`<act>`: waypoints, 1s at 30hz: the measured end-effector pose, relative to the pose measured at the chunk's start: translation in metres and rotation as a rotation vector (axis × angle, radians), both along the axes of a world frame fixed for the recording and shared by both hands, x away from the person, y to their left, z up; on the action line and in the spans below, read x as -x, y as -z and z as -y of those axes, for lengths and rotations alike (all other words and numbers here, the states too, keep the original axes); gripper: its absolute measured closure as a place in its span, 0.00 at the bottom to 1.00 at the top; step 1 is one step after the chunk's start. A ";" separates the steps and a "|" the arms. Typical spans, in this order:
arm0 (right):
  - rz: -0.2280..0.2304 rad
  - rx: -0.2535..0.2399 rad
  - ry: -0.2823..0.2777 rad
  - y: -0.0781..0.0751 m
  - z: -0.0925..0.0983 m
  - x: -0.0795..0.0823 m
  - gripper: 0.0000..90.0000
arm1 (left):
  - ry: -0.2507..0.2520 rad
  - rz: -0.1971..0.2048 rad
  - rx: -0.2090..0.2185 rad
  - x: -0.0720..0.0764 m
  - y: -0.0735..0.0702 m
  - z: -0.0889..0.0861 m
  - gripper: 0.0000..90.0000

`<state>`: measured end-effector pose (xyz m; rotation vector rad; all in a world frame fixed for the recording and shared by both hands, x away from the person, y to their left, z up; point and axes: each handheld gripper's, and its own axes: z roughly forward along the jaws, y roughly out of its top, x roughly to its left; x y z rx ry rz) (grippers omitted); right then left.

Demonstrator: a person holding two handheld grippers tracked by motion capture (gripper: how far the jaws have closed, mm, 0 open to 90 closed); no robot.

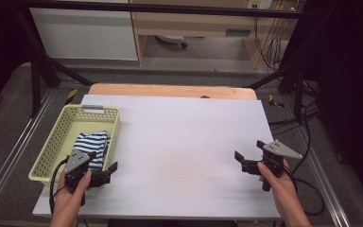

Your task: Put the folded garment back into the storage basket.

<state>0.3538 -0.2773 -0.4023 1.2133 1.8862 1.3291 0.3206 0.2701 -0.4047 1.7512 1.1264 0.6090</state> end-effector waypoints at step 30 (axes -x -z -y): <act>-0.066 0.026 -0.083 0.033 -0.028 0.019 0.02 | -0.005 0.028 0.035 0.003 -0.001 -0.006 0.08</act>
